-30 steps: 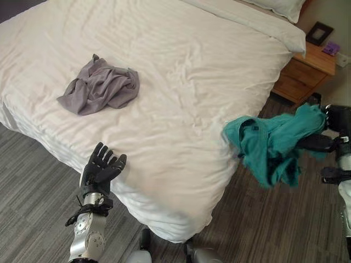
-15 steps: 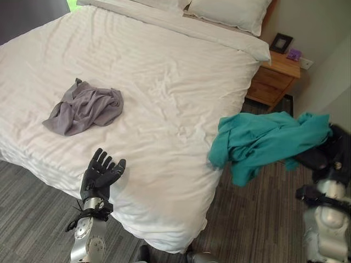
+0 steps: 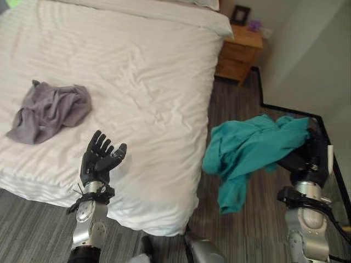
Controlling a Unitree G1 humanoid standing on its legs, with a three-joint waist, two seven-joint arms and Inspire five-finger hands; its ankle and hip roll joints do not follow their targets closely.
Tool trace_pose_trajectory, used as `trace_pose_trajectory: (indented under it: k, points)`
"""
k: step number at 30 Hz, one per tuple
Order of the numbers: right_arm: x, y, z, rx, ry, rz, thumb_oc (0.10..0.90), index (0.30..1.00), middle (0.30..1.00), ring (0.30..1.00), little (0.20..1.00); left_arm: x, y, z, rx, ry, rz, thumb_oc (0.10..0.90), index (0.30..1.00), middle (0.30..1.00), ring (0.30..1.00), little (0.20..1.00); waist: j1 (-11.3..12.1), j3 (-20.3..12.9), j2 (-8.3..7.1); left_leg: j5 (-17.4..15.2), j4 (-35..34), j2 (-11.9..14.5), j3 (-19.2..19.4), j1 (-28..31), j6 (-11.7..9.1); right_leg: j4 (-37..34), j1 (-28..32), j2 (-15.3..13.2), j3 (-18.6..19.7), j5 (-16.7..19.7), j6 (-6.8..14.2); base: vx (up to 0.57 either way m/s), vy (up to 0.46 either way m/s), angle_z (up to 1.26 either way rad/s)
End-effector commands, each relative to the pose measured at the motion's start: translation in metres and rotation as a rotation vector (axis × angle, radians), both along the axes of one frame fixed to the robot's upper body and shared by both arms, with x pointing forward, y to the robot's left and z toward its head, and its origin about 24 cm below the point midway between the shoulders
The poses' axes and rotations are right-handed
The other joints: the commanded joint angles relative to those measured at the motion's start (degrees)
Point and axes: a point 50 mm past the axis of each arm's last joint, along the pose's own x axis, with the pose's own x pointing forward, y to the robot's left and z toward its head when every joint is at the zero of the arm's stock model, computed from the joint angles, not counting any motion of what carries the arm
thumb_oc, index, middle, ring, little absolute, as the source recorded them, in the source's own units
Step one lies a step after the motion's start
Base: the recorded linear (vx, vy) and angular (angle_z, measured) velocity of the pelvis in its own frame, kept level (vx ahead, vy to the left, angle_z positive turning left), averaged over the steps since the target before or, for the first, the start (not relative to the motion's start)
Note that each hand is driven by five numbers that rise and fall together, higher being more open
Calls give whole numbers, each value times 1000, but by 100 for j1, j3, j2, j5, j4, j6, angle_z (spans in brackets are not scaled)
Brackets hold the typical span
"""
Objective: Pick up bed clothes into laundry basket.
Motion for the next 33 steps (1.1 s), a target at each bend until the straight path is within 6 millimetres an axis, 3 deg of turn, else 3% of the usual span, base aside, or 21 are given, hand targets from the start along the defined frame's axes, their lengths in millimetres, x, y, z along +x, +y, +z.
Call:
trace_pose_trajectory:
  k: [1, 3, 5, 6, 7, 8, 10, 11, 13, 14, 15, 16, 18, 19, 23, 24, 26, 27, 29, 32, 33]
  points:
    - [-2, 0, 68, -89, -349, -13, 400, 300, 300, 300, 300, -4, 34, 56, 134, -248, 117, 800, 900, 900, 900, 900, 233, -521, -228, -281, -328, -521, -94, -70, 104, -40, 845, -143, -116, -662, 220, -111, -6, -97]
    - [9, 8, 72, -71, -360, 34, 400, 300, 300, 300, 300, -17, 45, 46, 118, -208, 172, 800, 900, 900, 900, 900, 592, -708, -334, -163, -236, -575, 348, -405, 141, -429, 1307, -120, -454, -809, 165, -223, -42, -107]
    - [14, 13, 74, -83, -362, 62, 400, 300, 300, 300, 300, -22, 50, 44, 116, -199, 193, 800, 900, 900, 900, 900, 832, -752, -368, 2, -109, -514, 466, -756, 26, -1533, 1691, 74, -347, -1420, -181, -215, -90, -104]
    - [14, 13, 74, -83, -362, 62, 400, 300, 300, 300, 300, -22, 50, 44, 116, -199, 192, 800, 900, 900, 900, 900, 846, -755, -368, -1, -101, -502, 479, -756, 15, -1578, 1709, 85, -334, -1401, -193, -229, -79, -100]
    - [12, 10, 75, -97, -354, 67, 400, 300, 300, 300, 300, -23, 48, 40, 101, -194, 187, 800, 900, 900, 900, 900, 961, -777, -317, 207, -10, -485, 551, -1042, -100, -2430, 2028, 251, -124, -1421, -327, -251, -107, -92]
    - [11, 9, 76, -101, -358, 63, 400, 300, 300, 300, 300, -22, 47, 40, 82, -203, 187, 800, 900, 900, 900, 900, 999, -753, -272, 316, 65, -441, 509, -1204, -202, -2799, 2156, 316, -52, -1328, -387, -360, -152, -69]
    - [8, 6, 75, -98, -356, 55, 400, 300, 300, 300, 300, -21, 44, 38, 57, -207, 176, 800, 900, 900, 900, 900, 1010, -629, -213, 547, 372, -301, 318, -1480, -422, -3102, 2297, 370, -7, -1229, -481, -226, -108, -36]
    - [8, 6, 75, -98, -357, 55, 400, 300, 300, 300, 300, -21, 44, 38, 56, -208, 176, 800, 900, 900, 900, 900, 1014, -627, -189, 575, 387, -267, 314, -1508, -425, -3120, 2285, 402, -6, -1189, -496, -213, -98, 10]
    - [7, 4, 76, -112, -352, 67, 400, 300, 300, 300, 300, -21, 36, 34, 31, -208, 148, 800, 900, 900, 900, 900, 1112, -398, -46, 923, 723, -212, -567, -1735, -866, -3105, 2314, 441, 0, -1157, -570, -291, -55, 22]
    - [11, 6, 77, -118, -348, 89, 400, 300, 300, 300, 300, -22, 33, 32, 31, -202, 133, 800, 900, 900, 900, 900, 1206, -278, -6, 932, 945, -332, -1325, -1708, -971, -2975, 2193, 377, 64, -1092, -568, -337, 38, 15]
    - [13, 7, 77, -96, -350, 119, 400, 300, 300, 300, 300, -26, 34, 29, 37, -188, 133, 800, 900, 900, 900, 900, 1122, -229, -117, 416, 1354, -350, -1675, -1601, -898, -2860, 2068, 112, -17, -1014, -515, -251, 50, 5]
    - [13, 7, 77, -95, -351, 120, 400, 300, 300, 300, 300, -26, 34, 29, 37, -188, 134, 800, 900, 900, 900, 900, 1092, -228, -106, 400, 1409, -353, -1702, -1638, -889, -2853, 2066, 120, -45, -1014, -507, -185, 44, -5]
    - [11, 5, 76, -94, -348, 120, 400, 300, 300, 300, 300, -26, 32, 29, 42, -189, 112, 800, 900, 900, 900, 900, 916, -297, -188, 5, 1874, -66, -1518, -1398, -754, -2787, 1972, -65, -237, -928, -482, -121, 102, 16]
    - [7, 2, 75, -106, -341, 101, 400, 300, 300, 300, 300, -22, 27, 33, 43, -208, 79, 800, 900, 900, 900, 900, 748, -492, -172, -143, 1748, 303, -1412, -953, -747, -2812, 1847, -158, -403, -837, -448, -82, 123, 49]
    - [3, -6, 72, -100, -327, 66, 400, 300, 300, 300, 300, -19, 23, 33, 42, -210, 57, 800, 900, 900, 900, 900, 576, -654, -80, -249, 1400, 580, -1382, -390, -853, -2880, 1820, -213, -556, -785, -374, -45, 179, 40]
    - [-3, -18, 69, -98, -316, 7, 400, 300, 300, 300, 300, -12, 17, 38, 35, -231, 21, 800, 900, 900, 900, 900, 330, -784, 21, -321, 1123, 853, -1060, -43, -972, -2903, 1754, -364, -775, -680, -277, -69, 243, 75]
    - [-4, -18, 69, -98, -316, 6, 400, 300, 300, 300, 300, -12, 16, 38, 34, -231, 20, 800, 900, 900, 900, 900, 326, -789, 25, -311, 1092, 854, -1063, -28, -975, -2912, 1763, -361, -785, -677, -274, -39, 161, 63]
    - [-5, -20, 69, -99, -312, -3, 400, 300, 300, 300, 300, -12, 15, 38, 29, -235, 6, 800, 900, 900, 900, 900, 261, -844, 68, -419, 911, 908, -876, 78, -991, -2920, 1743, -394, -878, -654, -239, -63, 209, 46]
    - [-6, -21, 69, -90, -318, -19, 400, 300, 300, 300, 300, -6, 7, 36, 23, -224, -32, 800, 900, 900, 900, 900, 216, -866, 113, -546, 382, 714, -645, 192, -953, -2931, 1652, -527, -983, -464, -113, -96, 340, 40]
    - [-1, -14, 70, -80, -331, 5, 400, 300, 300, 300, 300, -6, 6, 36, 52, -209, -38, 800, 900, 900, 900, 900, 281, -830, 94, -734, 175, 374, -752, 230, -778, -2852, 1454, -777, -922, -223, 94, -54, 261, 25]
    - [-1, -14, 70, -80, -331, 5, 400, 300, 300, 300, 300, -6, 6, 36, 52, -209, -38, 800, 900, 900, 900, 900, 281, -830, 94, -734, 175, 374, -752, 230, -778, -2852, 1454, -777, -922, -223, 94, -79, 409, 34]
